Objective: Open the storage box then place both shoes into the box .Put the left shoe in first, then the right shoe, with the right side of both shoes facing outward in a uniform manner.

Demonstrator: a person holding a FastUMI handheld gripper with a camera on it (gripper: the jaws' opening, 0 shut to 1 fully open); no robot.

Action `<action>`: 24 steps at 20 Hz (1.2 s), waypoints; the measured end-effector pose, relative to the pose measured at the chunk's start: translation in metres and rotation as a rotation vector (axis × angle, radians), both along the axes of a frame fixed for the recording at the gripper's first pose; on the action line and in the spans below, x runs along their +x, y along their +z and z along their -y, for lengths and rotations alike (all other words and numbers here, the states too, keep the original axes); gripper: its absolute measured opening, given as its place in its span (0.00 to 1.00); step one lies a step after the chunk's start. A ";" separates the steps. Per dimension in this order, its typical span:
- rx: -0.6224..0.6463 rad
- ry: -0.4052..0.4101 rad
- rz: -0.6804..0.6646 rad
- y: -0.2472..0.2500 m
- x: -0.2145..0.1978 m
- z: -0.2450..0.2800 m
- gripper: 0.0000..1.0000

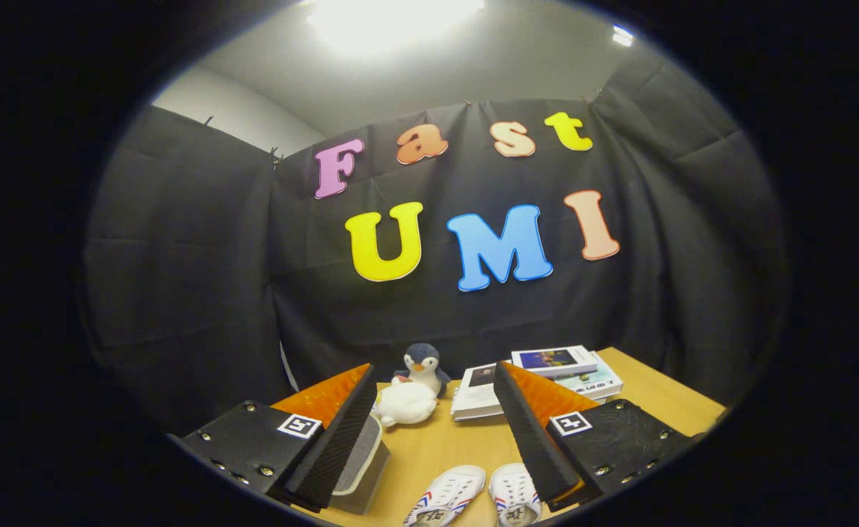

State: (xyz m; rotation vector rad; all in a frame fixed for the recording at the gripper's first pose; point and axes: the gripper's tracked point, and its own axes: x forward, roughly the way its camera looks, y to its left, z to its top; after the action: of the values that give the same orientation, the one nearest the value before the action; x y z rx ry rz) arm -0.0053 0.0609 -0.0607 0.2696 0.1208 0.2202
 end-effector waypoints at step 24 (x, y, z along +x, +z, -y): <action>0.837 0.345 -0.580 -0.136 -0.030 -0.106 0.97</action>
State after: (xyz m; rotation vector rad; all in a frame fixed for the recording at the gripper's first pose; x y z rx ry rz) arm -0.0350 0.1672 -0.1965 1.1497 0.6573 0.5290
